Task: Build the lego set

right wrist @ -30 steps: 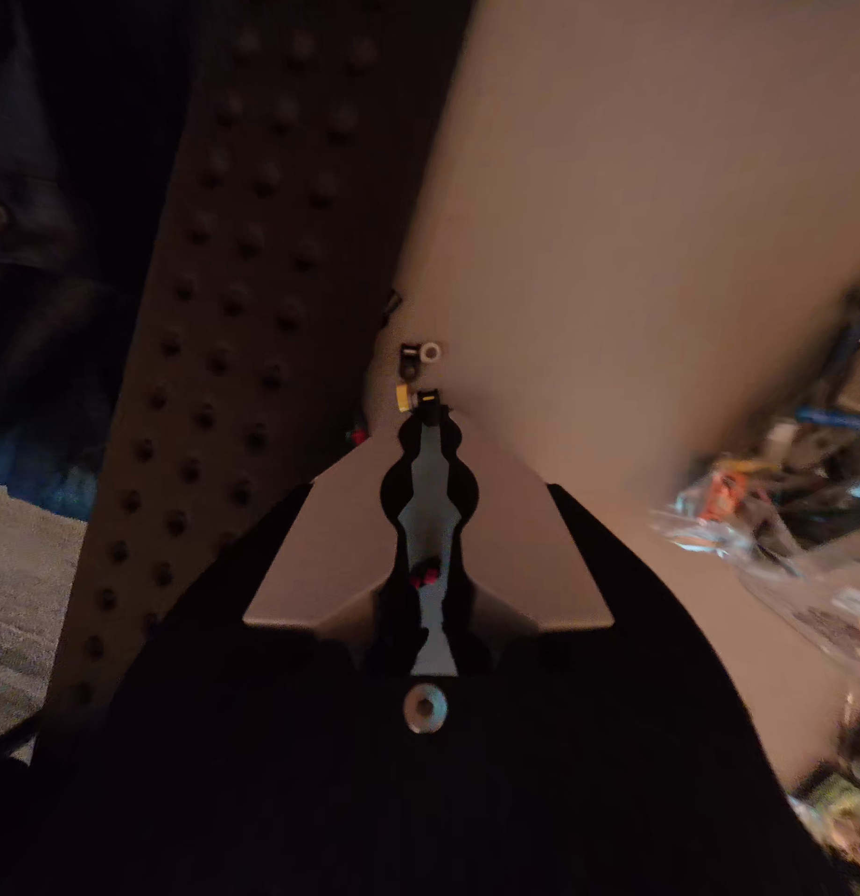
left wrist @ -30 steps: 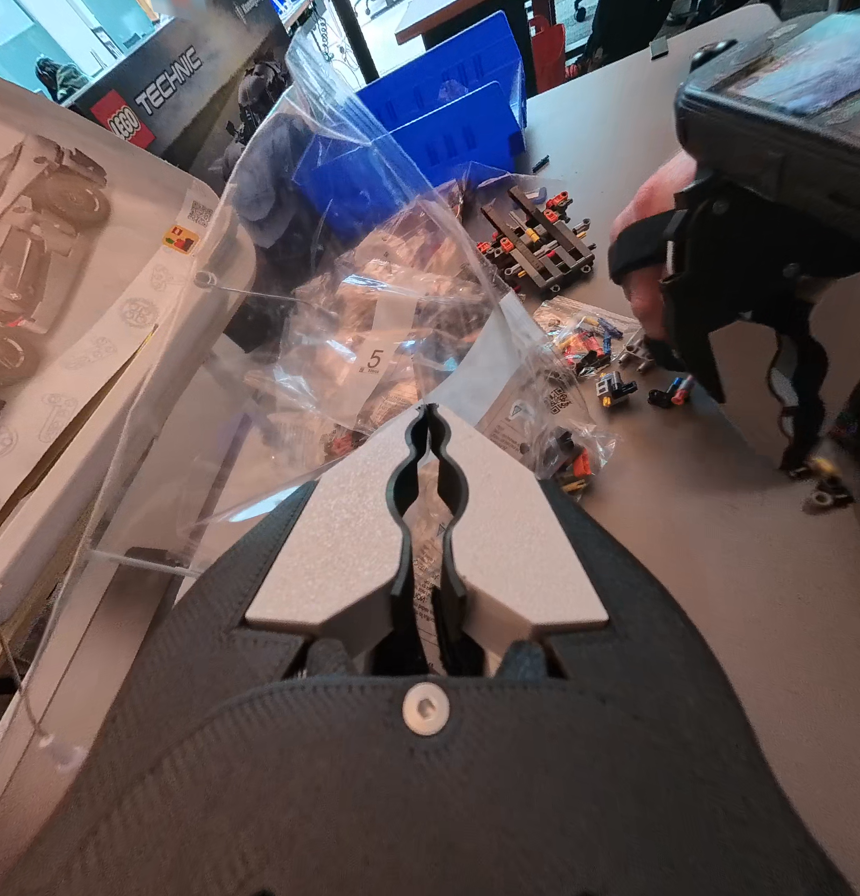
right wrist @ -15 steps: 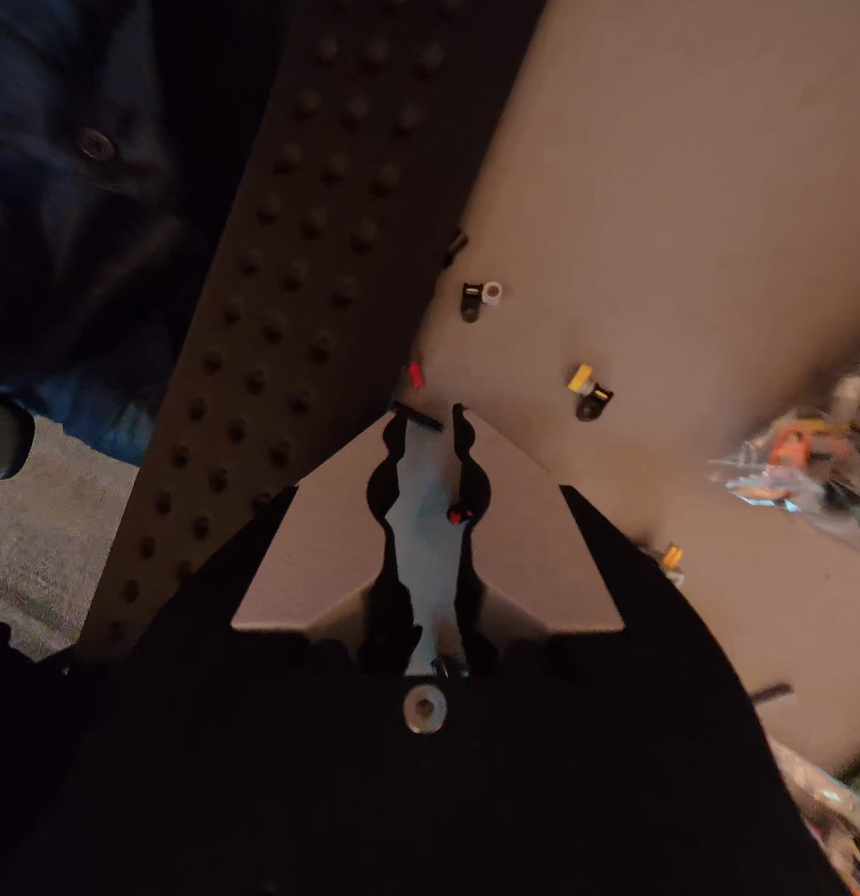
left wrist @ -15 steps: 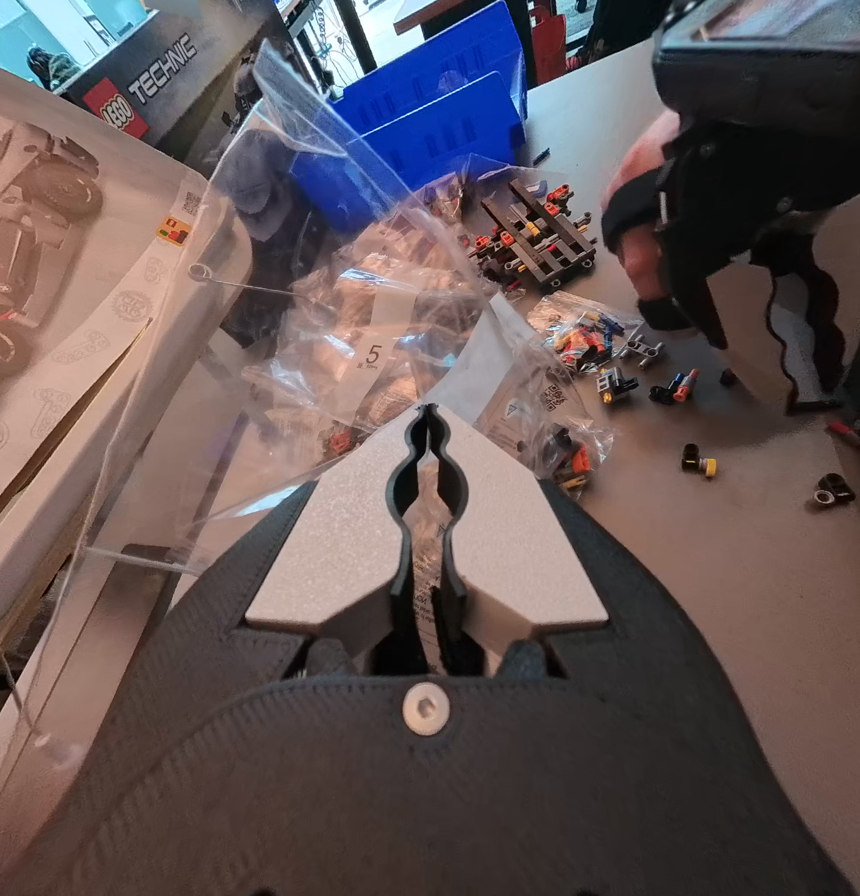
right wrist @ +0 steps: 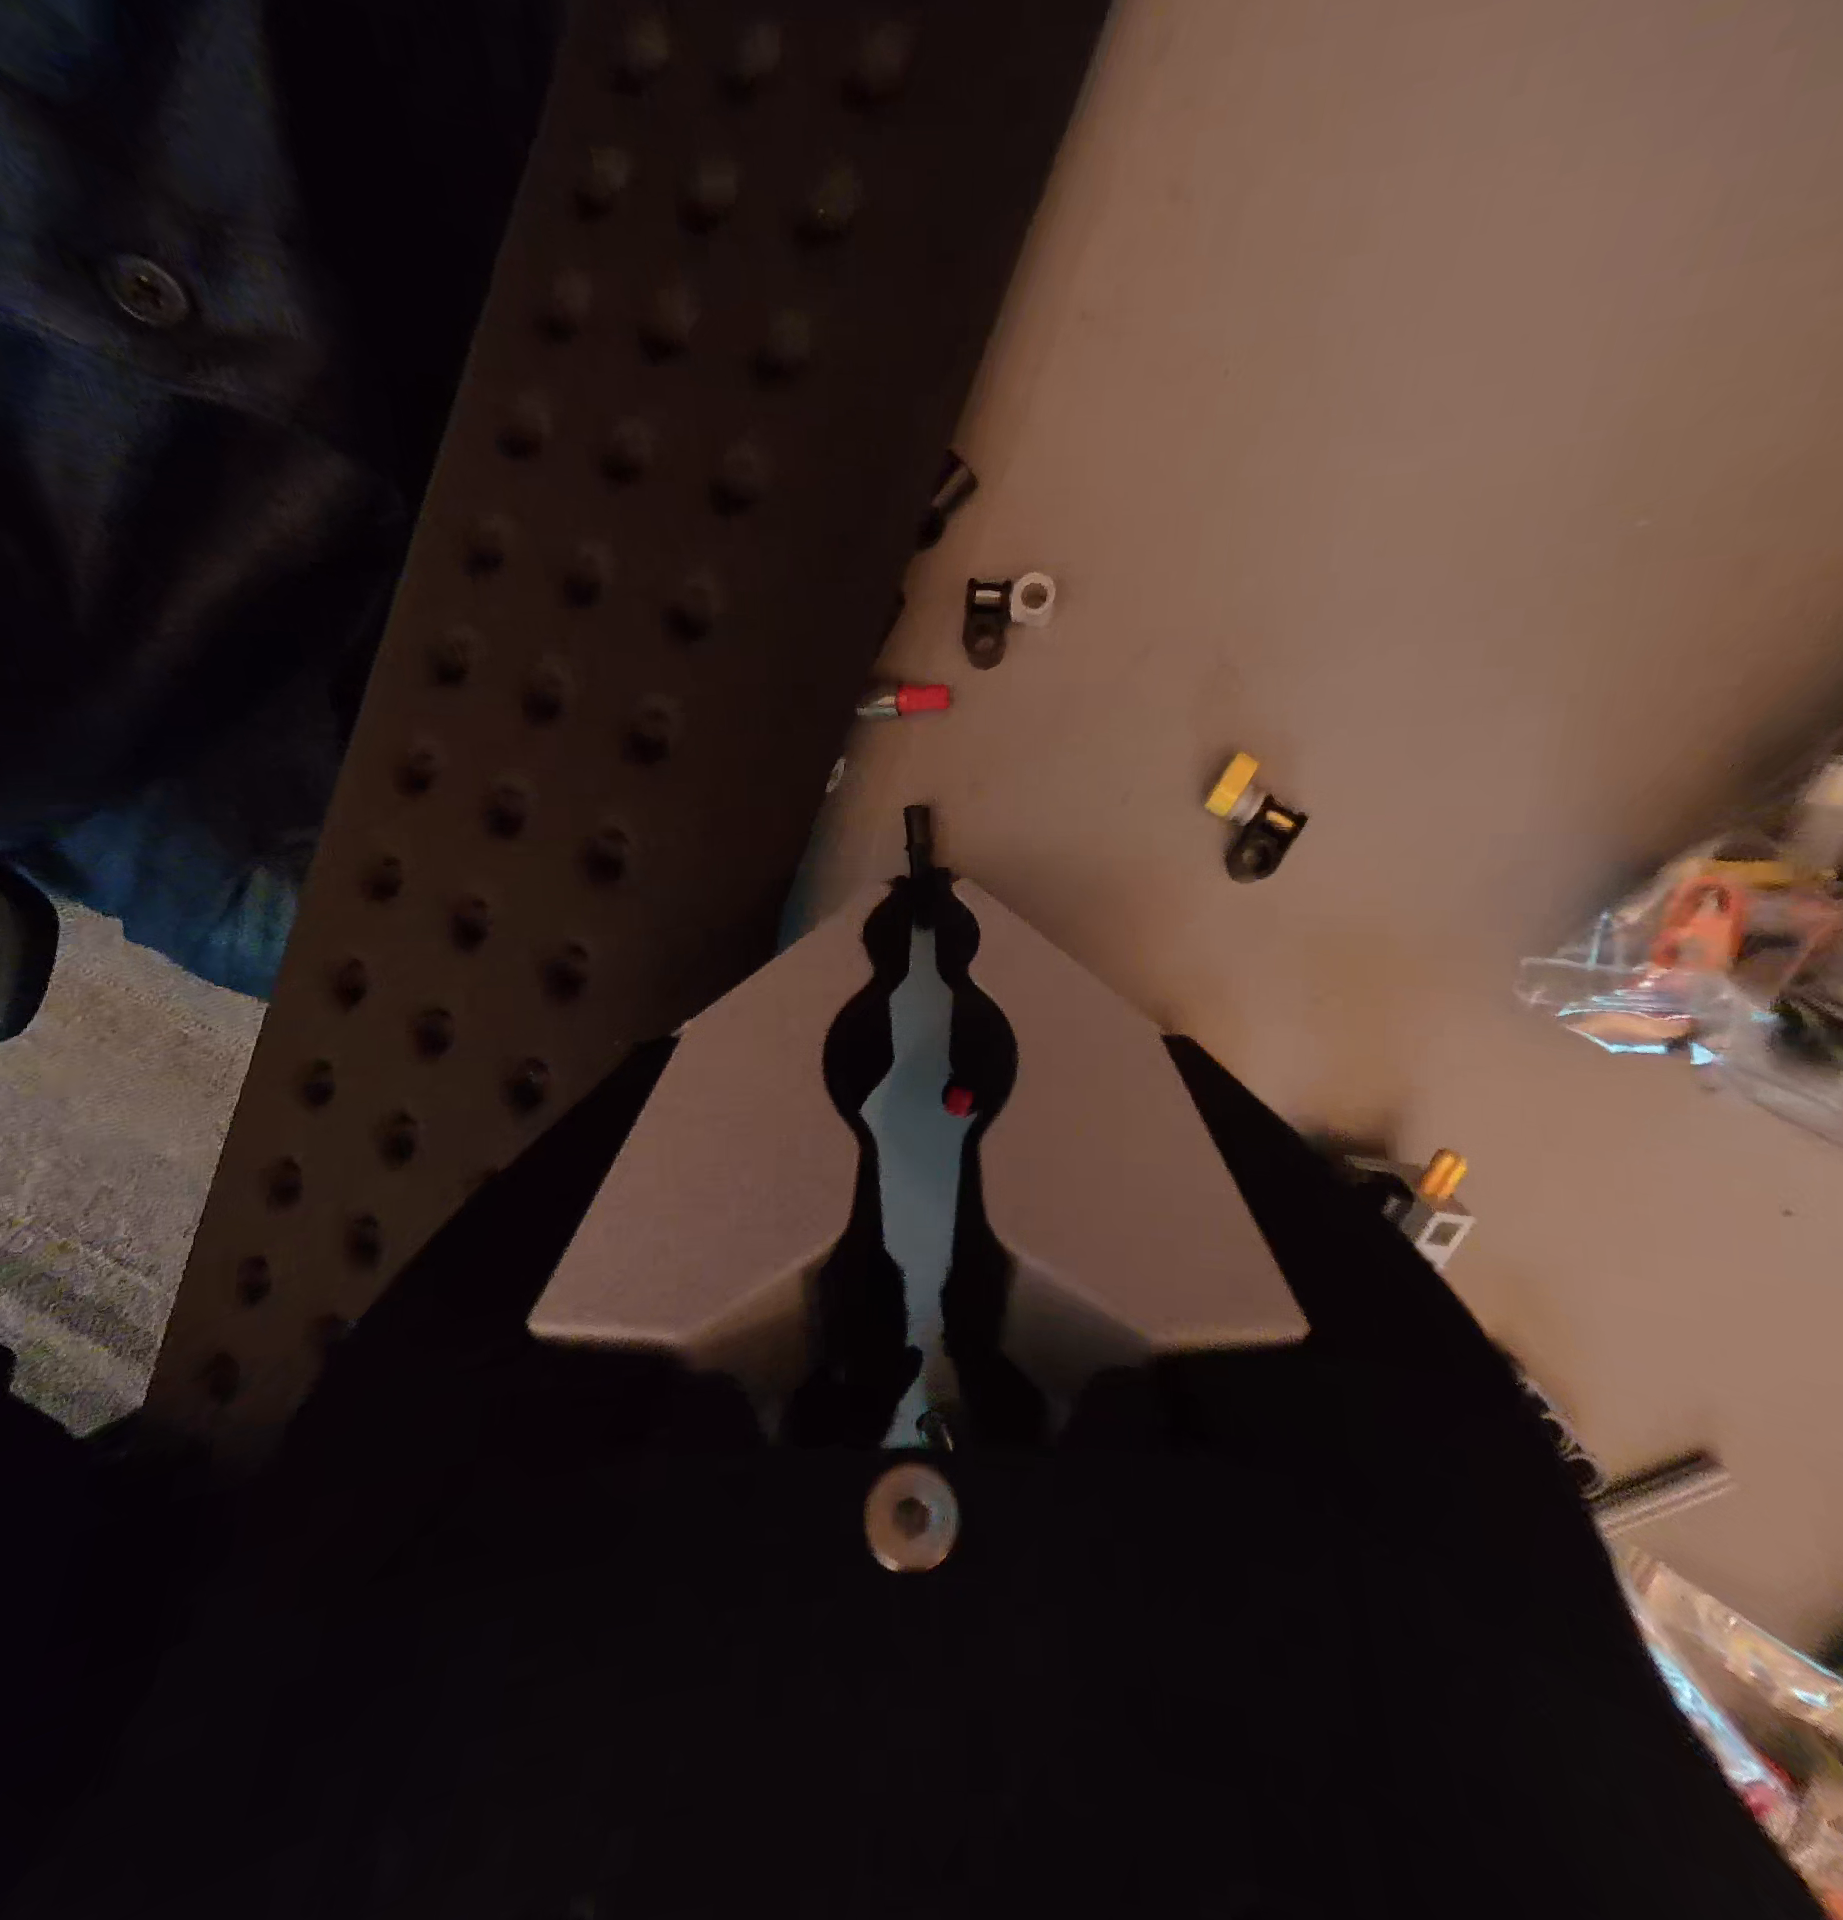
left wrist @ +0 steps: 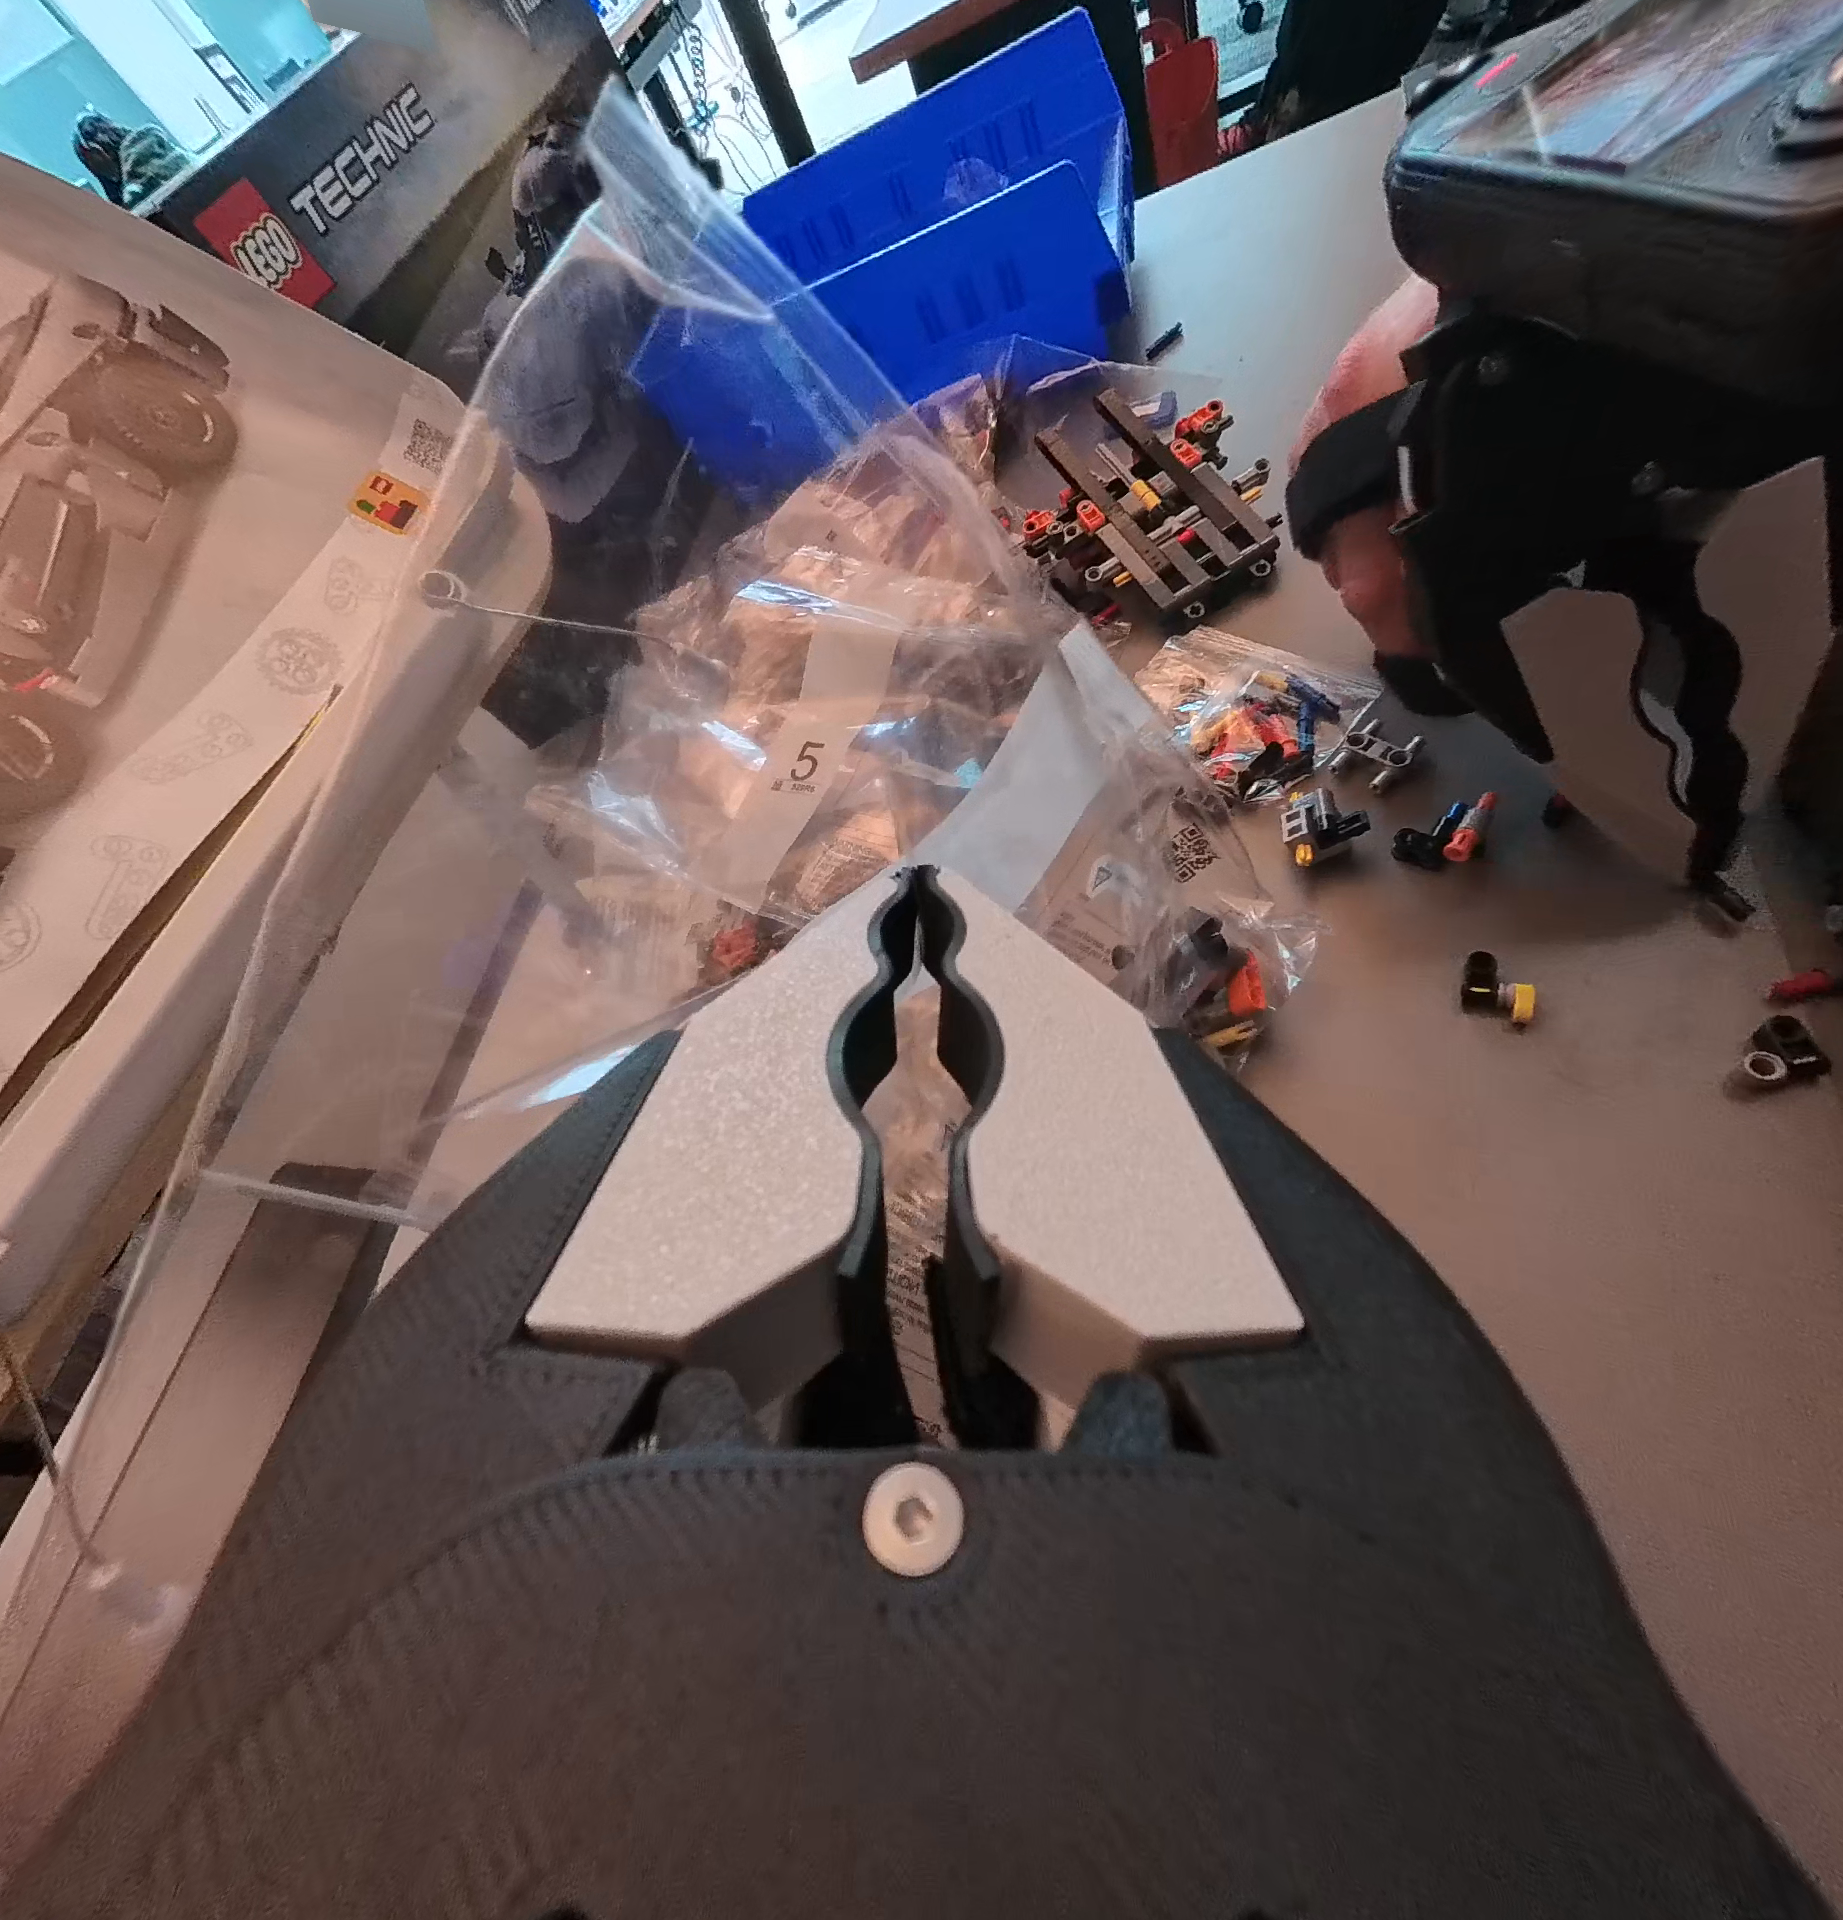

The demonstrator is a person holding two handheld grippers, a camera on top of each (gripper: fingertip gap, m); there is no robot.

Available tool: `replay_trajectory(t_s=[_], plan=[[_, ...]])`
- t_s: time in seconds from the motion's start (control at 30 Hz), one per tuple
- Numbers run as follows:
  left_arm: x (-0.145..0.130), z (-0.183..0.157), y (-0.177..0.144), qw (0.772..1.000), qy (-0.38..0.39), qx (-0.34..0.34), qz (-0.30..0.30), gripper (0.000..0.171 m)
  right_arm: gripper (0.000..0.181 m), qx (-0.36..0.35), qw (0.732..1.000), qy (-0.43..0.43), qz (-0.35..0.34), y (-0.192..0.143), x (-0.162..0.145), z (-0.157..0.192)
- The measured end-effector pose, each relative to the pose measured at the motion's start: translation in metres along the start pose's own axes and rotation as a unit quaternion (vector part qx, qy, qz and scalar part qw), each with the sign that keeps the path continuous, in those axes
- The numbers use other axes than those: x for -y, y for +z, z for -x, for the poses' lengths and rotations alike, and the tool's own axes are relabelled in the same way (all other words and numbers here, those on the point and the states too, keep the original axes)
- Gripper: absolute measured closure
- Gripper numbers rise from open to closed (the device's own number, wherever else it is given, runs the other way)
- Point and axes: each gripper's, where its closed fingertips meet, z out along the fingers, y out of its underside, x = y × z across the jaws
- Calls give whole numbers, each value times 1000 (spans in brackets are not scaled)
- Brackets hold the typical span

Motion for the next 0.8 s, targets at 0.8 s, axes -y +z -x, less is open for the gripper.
replay_trajectory(t_s=[0.8], plan=[[3,-5,4,1000,9,-9,-1,171,181,-343,914,31,-214,-218,141,-157]])
